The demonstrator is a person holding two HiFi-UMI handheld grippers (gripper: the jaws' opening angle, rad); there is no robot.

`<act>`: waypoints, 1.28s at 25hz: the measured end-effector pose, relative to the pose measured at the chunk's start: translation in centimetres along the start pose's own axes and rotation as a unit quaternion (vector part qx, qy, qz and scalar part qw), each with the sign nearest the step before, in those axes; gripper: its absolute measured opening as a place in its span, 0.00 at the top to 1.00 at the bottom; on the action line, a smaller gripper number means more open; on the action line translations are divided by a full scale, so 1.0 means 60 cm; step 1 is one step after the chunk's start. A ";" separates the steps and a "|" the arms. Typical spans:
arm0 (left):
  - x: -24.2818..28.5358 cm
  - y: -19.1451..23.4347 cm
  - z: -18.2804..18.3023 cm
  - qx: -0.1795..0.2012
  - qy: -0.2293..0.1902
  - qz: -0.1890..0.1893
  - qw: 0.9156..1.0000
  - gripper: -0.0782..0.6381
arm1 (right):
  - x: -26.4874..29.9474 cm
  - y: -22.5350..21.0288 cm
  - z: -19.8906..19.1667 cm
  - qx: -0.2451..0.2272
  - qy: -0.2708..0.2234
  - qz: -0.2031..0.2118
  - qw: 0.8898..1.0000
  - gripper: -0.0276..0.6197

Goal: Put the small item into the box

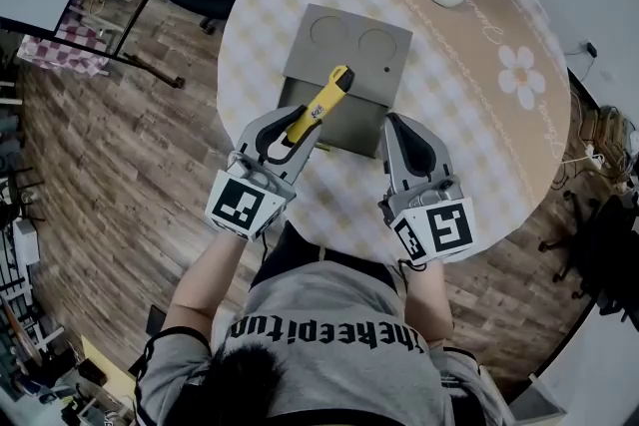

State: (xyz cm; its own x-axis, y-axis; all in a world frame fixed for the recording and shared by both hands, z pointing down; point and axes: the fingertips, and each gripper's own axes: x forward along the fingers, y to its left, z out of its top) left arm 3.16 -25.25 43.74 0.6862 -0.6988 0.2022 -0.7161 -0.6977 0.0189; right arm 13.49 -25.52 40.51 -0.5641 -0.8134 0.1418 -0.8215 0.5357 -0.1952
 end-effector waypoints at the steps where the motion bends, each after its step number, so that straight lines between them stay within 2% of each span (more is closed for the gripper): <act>1: 0.003 -0.002 -0.007 0.004 0.010 -0.006 1.000 0.72 | -0.001 -0.001 -0.001 0.001 0.001 0.000 1.000 0.95; 7: 0.018 -0.013 -0.048 0.042 0.056 -0.046 0.996 0.72 | -0.007 -0.005 -0.009 0.003 0.005 -0.001 1.000 0.95; 14: 0.032 -0.018 -0.101 0.083 0.114 -0.089 0.986 0.72 | -0.015 -0.010 -0.021 0.008 0.012 -0.006 1.000 0.95; 20: 0.046 -0.023 -0.149 0.127 0.167 -0.129 0.969 0.72 | -0.030 -0.020 -0.028 0.016 0.013 -0.020 1.000 0.95; 23: 0.048 -0.022 -0.180 0.136 0.199 -0.143 0.960 0.72 | -0.036 -0.022 -0.031 0.019 0.013 -0.025 0.999 0.95; 29: 0.062 -0.022 -0.214 0.148 0.232 -0.176 0.945 0.72 | -0.041 -0.023 -0.037 0.024 0.014 -0.031 0.999 0.95; 32: 0.068 -0.022 -0.229 0.161 0.251 -0.198 0.934 0.72 | -0.042 -0.023 -0.040 0.027 0.014 -0.034 0.999 0.95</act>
State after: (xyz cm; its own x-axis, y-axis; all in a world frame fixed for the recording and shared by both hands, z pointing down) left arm 5.13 -25.04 57.97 0.6851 -0.2710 0.6761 -0.2884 -0.9533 -0.0899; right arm 15.84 -23.64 42.76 -0.5106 -0.8401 0.1832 -0.8525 0.4668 -0.2354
